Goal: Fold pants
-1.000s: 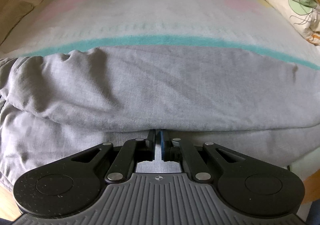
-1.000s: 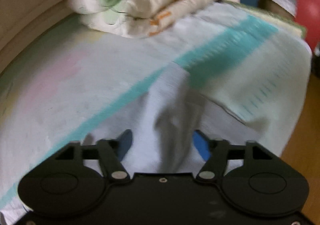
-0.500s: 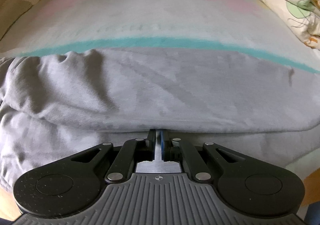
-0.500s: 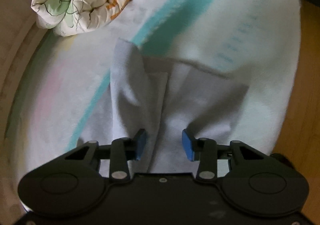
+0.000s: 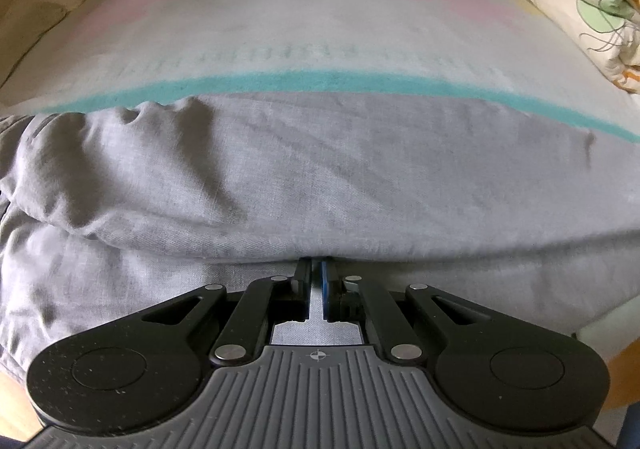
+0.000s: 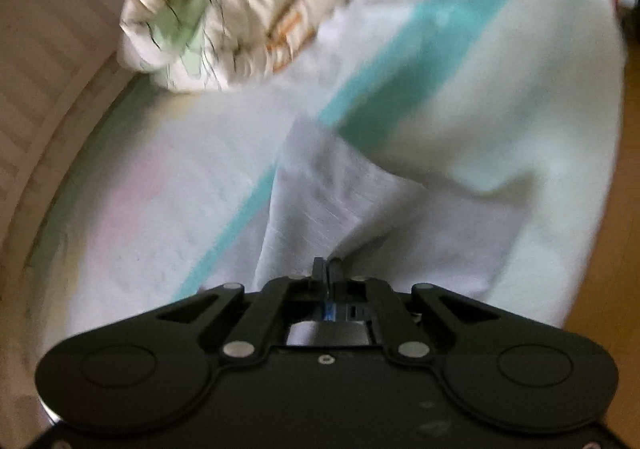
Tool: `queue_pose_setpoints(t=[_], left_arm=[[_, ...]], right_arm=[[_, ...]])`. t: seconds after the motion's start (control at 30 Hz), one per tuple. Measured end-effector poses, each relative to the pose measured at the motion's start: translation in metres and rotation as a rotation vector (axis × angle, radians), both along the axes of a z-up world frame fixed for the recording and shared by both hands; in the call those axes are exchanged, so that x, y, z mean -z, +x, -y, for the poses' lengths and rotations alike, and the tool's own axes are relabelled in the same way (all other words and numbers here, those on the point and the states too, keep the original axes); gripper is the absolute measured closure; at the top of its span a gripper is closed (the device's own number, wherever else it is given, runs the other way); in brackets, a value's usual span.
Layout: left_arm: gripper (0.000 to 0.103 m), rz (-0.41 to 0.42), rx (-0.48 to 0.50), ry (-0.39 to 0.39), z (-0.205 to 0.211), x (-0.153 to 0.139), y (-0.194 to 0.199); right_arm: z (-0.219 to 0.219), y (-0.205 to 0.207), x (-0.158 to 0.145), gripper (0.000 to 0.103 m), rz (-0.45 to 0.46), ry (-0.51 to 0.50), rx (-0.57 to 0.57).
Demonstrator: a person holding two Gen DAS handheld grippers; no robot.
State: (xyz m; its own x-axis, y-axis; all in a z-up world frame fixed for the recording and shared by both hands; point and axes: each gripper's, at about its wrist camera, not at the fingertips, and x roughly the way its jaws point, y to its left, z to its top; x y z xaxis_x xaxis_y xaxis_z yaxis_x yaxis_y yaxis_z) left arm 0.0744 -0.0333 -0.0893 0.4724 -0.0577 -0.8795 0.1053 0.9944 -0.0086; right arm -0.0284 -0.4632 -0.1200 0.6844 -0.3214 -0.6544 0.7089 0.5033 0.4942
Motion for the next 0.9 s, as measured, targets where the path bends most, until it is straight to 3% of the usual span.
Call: queue_pose_setpoints(t=[0.1,0.2,0.27,0.33,0.4,0.47,0.6,0.73,0.9], left_arm=[[0.098,0.0,0.003,0.002,0.001,-0.001,-0.002],[0.098,0.003,0.002,0.006,-0.001,-0.002,-0.002],[0.098,0.009,-0.006,0.003,-0.005,-0.005,-0.002],[0.098,0.016,-0.029,-0.007,-0.013,-0.009,-0.001],[0.098,0.021,-0.059,-0.014,-0.023,-0.013,0.001],[0.097,0.027,-0.106,-0.025,-0.038,-0.018,0.004],[0.097,0.036,-0.207,-0.049,-0.074,-0.028,0.008],[0.097,0.035,-0.302,-0.038,-0.116,-0.038,0.012],[0.097,0.026,-0.384,0.037,-0.168,-0.045,0.016]], right_arm=[[-0.003,-0.01,0.0,0.101,-0.05,-0.002,0.016],[0.004,-0.001,0.029,0.101,-0.175,0.064,0.018],[0.007,-0.003,0.04,0.098,-0.19,0.097,0.027],[-0.002,-0.004,0.026,0.086,-0.181,0.02,0.039],[-0.019,-0.001,0.001,0.074,-0.165,-0.134,0.031],[-0.039,0.005,-0.02,0.072,-0.117,-0.235,-0.001],[-0.092,0.034,-0.042,0.069,-0.013,-0.325,-0.252],[-0.155,0.076,-0.043,0.066,0.048,-0.269,-0.57],[-0.254,0.119,-0.048,0.059,0.078,-0.276,-0.931]])
